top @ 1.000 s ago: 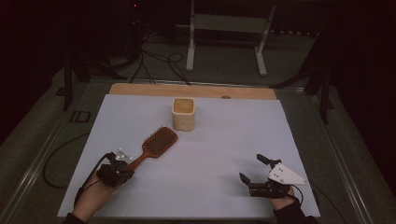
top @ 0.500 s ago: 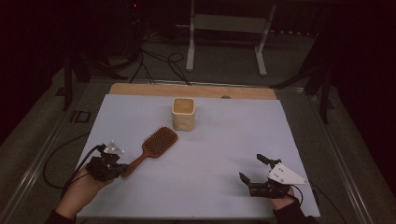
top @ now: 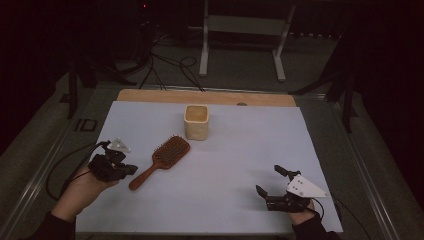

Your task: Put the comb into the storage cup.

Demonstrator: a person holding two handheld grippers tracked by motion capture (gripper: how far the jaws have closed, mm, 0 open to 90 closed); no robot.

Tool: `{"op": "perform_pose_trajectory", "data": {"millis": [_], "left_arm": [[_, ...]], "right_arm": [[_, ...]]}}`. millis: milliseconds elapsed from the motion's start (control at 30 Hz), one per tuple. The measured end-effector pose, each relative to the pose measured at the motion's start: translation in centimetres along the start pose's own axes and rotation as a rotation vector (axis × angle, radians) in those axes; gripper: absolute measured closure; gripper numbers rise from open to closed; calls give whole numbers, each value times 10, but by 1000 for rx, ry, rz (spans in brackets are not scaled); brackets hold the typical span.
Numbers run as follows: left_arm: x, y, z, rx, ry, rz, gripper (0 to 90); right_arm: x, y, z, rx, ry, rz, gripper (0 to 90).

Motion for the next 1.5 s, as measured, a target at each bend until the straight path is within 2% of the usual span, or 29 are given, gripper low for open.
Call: {"op": "perform_pose_trajectory", "data": {"millis": [167,367,500,567,600,700,900,1033,1233,1267,1300,1367,1400,1433,1500], "left_arm": [[-6,1,-1,10,11,18,900],[-19,3,0,49,-1,42,899],[-27,4,8,63,-17,61,891],[-27,4,10,63,-15,60,883],[-28,6,16,64,-5,53,883],[-28,6,27,64,18,50,810],[-24,8,44,39,79,54,566],[-21,9,54,32,111,48,465],[-17,10,67,28,167,60,219],[-16,10,68,25,171,58,162],[-17,11,71,8,172,62,142],[-17,11,74,30,169,45,58],[-17,10,76,45,176,54,18],[-17,9,78,40,186,72,15],[-16,9,82,34,207,79,6]], "right_arm": [[0,0,0,-2,-2,4,96],[0,0,0,-1,-3,1,96],[0,0,0,-2,-2,1,96],[0,0,0,-2,-3,-1,96],[0,0,0,-2,-2,-1,96],[0,1,0,-5,-2,-1,96],[0,1,0,-7,-1,0,96],[0,1,1,-9,3,0,96],[0,1,1,-11,2,0,96],[0,2,1,-10,2,-2,96],[0,2,1,-10,3,-3,96],[1,2,1,-13,3,0,96],[1,2,1,-12,3,-1,96],[0,2,1,-11,2,-2,96],[1,2,1,-11,3,-3,96]]}}
Point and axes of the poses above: each handheld gripper's, and its own axes: z roughly forward along the jaws, x roughly out of its underside, y roughly to its left, the point moved 7 cm from there along z, roughly forward along the jaws, and after that the axes turned 4 degrees about y, right-handed, at the moved point
